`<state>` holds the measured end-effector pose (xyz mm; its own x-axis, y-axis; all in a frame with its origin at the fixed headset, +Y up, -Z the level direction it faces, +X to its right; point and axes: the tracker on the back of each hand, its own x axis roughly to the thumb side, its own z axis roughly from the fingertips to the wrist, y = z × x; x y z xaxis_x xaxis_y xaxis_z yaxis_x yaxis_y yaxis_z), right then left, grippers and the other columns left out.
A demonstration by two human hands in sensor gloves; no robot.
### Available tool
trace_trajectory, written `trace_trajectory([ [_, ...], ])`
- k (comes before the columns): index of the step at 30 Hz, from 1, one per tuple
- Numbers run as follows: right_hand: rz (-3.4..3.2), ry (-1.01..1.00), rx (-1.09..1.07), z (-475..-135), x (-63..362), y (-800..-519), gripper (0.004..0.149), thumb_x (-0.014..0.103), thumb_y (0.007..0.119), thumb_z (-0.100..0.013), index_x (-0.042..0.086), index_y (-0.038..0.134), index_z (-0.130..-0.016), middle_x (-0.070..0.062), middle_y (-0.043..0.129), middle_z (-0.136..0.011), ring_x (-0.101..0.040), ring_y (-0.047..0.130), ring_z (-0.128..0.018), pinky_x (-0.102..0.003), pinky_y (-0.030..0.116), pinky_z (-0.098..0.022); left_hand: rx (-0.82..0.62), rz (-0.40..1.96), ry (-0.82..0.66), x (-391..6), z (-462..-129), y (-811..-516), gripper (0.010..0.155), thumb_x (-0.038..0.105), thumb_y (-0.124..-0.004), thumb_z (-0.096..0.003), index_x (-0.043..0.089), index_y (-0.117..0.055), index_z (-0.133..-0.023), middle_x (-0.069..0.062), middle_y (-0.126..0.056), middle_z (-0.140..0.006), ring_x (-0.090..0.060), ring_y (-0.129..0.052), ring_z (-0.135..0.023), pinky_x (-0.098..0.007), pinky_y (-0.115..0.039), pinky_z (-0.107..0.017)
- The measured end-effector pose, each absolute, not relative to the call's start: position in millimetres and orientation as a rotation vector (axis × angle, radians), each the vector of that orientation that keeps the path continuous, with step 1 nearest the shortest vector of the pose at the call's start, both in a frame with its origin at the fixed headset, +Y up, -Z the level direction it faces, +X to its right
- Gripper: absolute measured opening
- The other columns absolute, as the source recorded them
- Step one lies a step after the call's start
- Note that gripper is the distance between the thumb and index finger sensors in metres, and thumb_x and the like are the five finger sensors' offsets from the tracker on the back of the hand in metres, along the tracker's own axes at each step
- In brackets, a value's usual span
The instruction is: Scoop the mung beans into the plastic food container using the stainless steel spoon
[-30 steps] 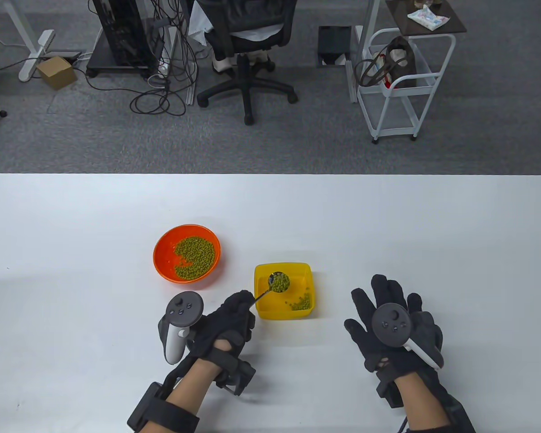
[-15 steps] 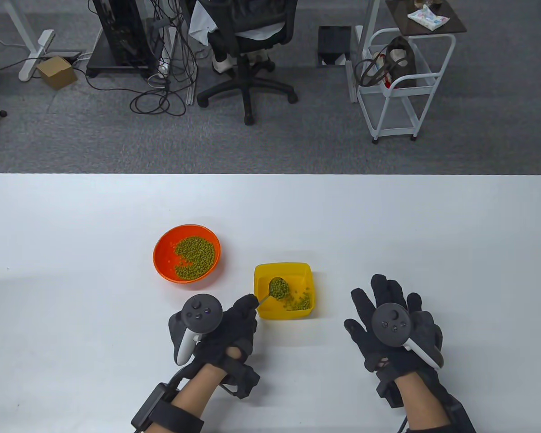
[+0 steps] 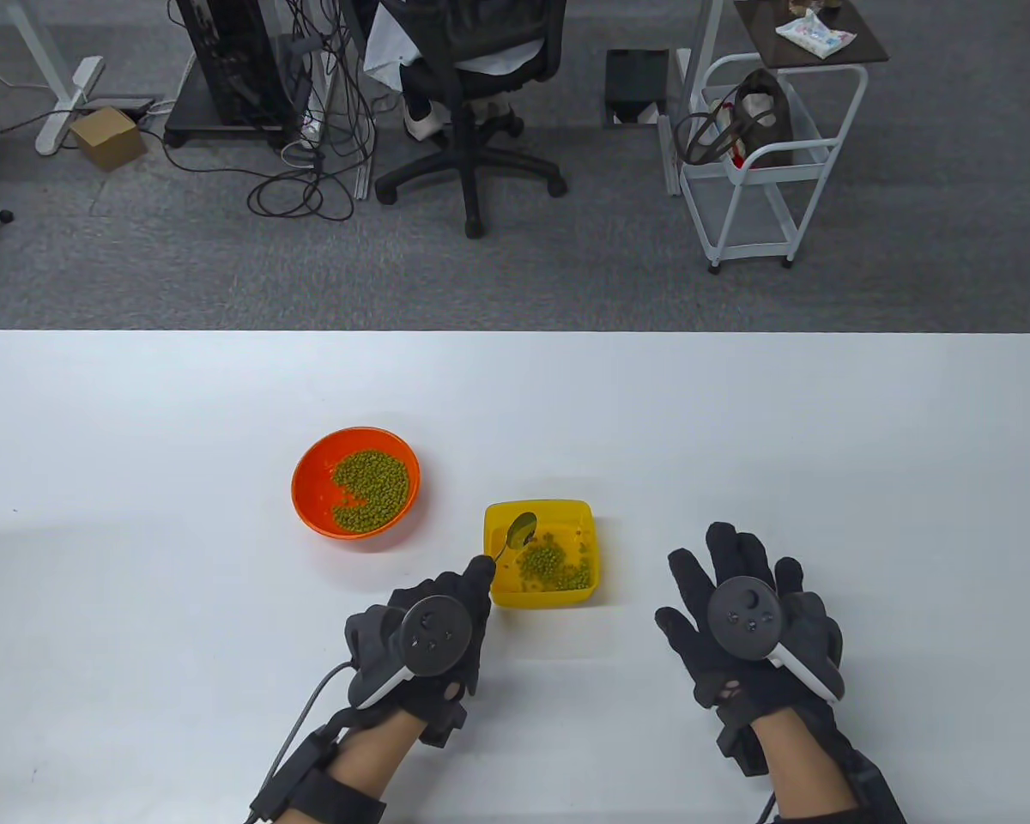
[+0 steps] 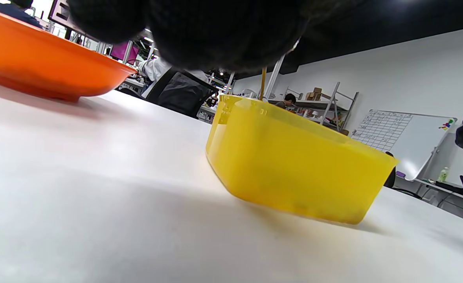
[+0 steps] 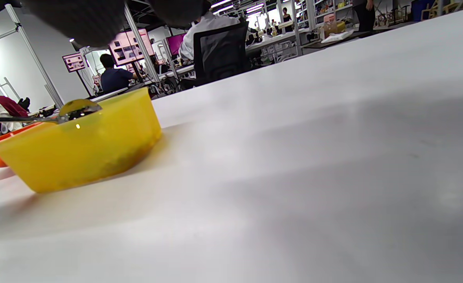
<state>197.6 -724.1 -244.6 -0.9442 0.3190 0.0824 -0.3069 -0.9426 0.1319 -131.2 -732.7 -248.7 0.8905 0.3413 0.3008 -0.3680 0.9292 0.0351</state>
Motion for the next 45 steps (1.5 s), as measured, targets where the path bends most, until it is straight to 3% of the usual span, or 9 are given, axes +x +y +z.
trace_trajectory([
  [3,2.813,0.168,0.146,-245,198,-724,0.07,0.058,0.067,-0.051,0.031,0.039,-0.11,0.0,-0.003,-0.112,-0.033,0.001,-0.105,-0.065,-0.003,-0.067,0.136,0.347,-0.317,-133,-247,-730,0.047,0.037,-0.064,-0.0501,0.025,-0.062,-0.096,0.005,-0.084,-0.07,-0.015,-0.09,-0.044,-0.047,-0.075,-0.052],
  [6,2.811,0.165,0.145,-245,198,-724,0.07,0.058,0.067,-0.051,0.031,0.039,-0.11,0.0,-0.003,-0.112,-0.033,0.001,-0.105,-0.065,-0.003,-0.067,0.276,0.286,-0.328,-139,-247,-717,0.047,0.037,-0.062,-0.0503,0.025,-0.061,-0.096,0.006,-0.083,-0.07,-0.014,-0.089,-0.044,-0.047,-0.074,-0.052],
  [9,2.809,0.163,0.145,-245,198,-724,0.07,0.058,0.067,-0.051,0.031,0.038,-0.11,0.0,-0.003,-0.112,-0.033,0.0,-0.105,-0.065,-0.003,-0.067,0.384,0.257,-0.257,-164,-252,-700,0.047,0.036,-0.061,-0.0502,0.024,-0.06,-0.096,0.005,-0.082,-0.069,-0.015,-0.089,-0.044,-0.048,-0.074,-0.051],
  [12,2.81,0.163,0.148,-245,198,-724,0.07,0.058,0.067,-0.051,0.031,0.038,-0.11,0.0,-0.003,-0.112,-0.033,0.0,-0.105,-0.065,-0.003,-0.067,0.403,0.254,-0.147,-197,-257,-698,0.047,0.035,-0.062,-0.0503,0.022,-0.06,-0.096,0.003,-0.082,-0.07,-0.016,-0.089,-0.045,-0.049,-0.073,-0.051],
  [20,2.816,0.168,0.155,-245,197,-725,0.07,0.058,0.067,-0.051,0.031,0.038,-0.11,0.0,-0.003,-0.112,-0.033,0.001,-0.105,-0.065,-0.003,-0.067,0.305,0.091,0.06,-260,-275,-718,0.049,0.034,-0.062,-0.0503,0.021,-0.057,-0.098,0.001,-0.081,-0.072,-0.018,-0.088,-0.048,-0.051,-0.071,-0.052],
  [25,2.814,0.172,0.149,-244,197,-725,0.07,0.058,0.067,-0.051,0.031,0.039,-0.11,0.0,-0.003,-0.112,-0.033,0.0,-0.105,-0.065,-0.003,-0.067,0.263,-0.035,0.089,-261,-280,-724,0.049,0.034,-0.062,-0.0496,0.022,-0.06,-0.097,0.001,-0.082,-0.072,-0.018,-0.089,-0.047,-0.051,-0.072,-0.052],
  [39,2.816,0.169,0.15,-244,198,-725,0.07,0.058,0.067,-0.051,0.031,0.039,-0.11,0.0,-0.003,-0.112,-0.033,0.0,-0.105,-0.065,-0.003,-0.067,0.218,-0.08,0.075,-248,-282,-722,0.045,0.037,-0.065,-0.0478,0.022,-0.07,-0.09,0.003,-0.089,-0.063,-0.015,-0.092,-0.036,-0.047,-0.079,-0.045],
  [42,2.815,0.17,0.149,-244,198,-725,0.07,0.058,0.067,-0.051,0.031,0.038,-0.11,0.0,-0.003,-0.112,-0.033,0.001,-0.105,-0.065,-0.003,-0.066,0.222,-0.008,0.086,-248,-282,-718,0.044,0.038,-0.066,-0.0471,0.022,-0.074,-0.087,0.004,-0.091,-0.057,-0.012,-0.093,-0.028,-0.044,-0.082,-0.039],
  [45,2.817,0.169,0.151,-244,197,-725,0.07,0.058,0.067,-0.051,0.031,0.038,-0.11,0.0,-0.003,-0.112,-0.033,0.001,-0.105,-0.065,-0.003,-0.067,0.176,0.227,0.124,-252,-283,-719,0.044,0.038,-0.066,-0.0473,0.021,-0.074,-0.087,0.004,-0.092,-0.055,-0.012,-0.093,-0.026,-0.044,-0.082,-0.038],
])
